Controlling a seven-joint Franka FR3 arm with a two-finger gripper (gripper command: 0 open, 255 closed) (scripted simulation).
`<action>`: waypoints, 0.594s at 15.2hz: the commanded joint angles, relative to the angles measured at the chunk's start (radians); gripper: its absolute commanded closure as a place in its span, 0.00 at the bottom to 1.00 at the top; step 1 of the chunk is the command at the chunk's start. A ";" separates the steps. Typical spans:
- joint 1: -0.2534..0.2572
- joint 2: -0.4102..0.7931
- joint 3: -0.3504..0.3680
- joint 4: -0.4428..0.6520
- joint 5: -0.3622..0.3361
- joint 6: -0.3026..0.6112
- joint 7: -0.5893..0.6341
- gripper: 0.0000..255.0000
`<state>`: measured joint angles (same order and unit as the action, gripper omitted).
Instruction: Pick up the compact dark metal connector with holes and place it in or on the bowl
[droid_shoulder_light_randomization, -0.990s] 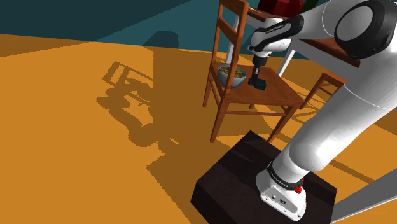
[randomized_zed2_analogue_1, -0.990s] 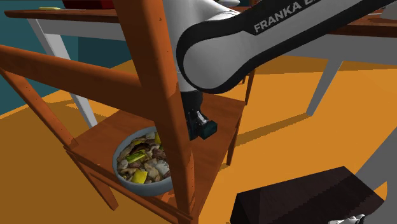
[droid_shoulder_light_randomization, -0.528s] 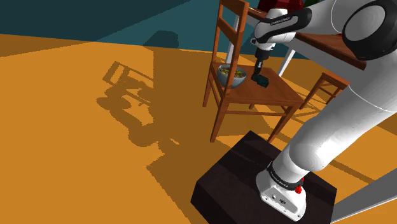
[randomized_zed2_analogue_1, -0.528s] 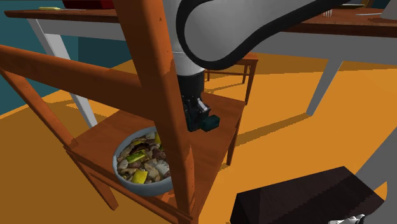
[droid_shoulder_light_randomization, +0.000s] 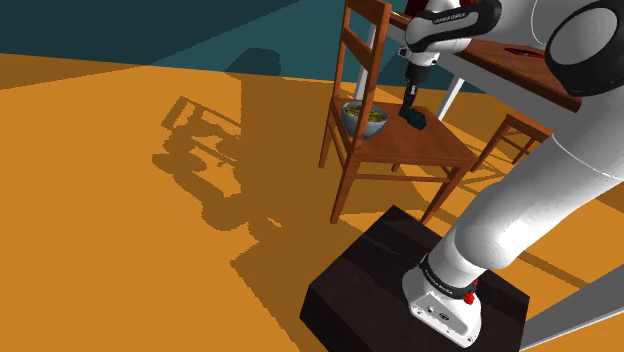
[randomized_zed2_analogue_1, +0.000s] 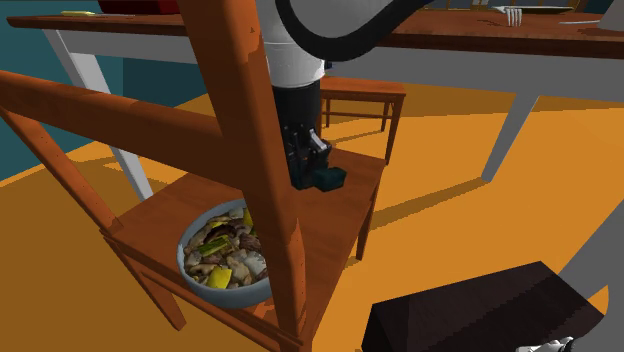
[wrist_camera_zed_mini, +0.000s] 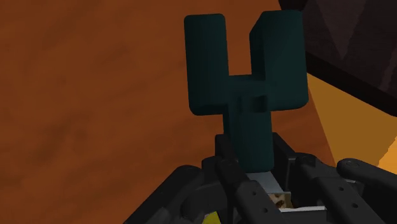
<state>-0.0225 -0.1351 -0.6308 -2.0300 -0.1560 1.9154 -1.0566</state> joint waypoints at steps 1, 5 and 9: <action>0.001 -0.006 0.002 0.022 -0.002 -0.027 0.000 1.00; 0.002 -0.012 0.007 0.069 -0.003 -0.080 -0.001 1.00; 0.004 -0.015 0.010 0.121 -0.002 -0.134 -0.004 1.00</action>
<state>-0.0185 -0.1464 -0.6219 -1.9193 -0.1563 1.7951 -1.0610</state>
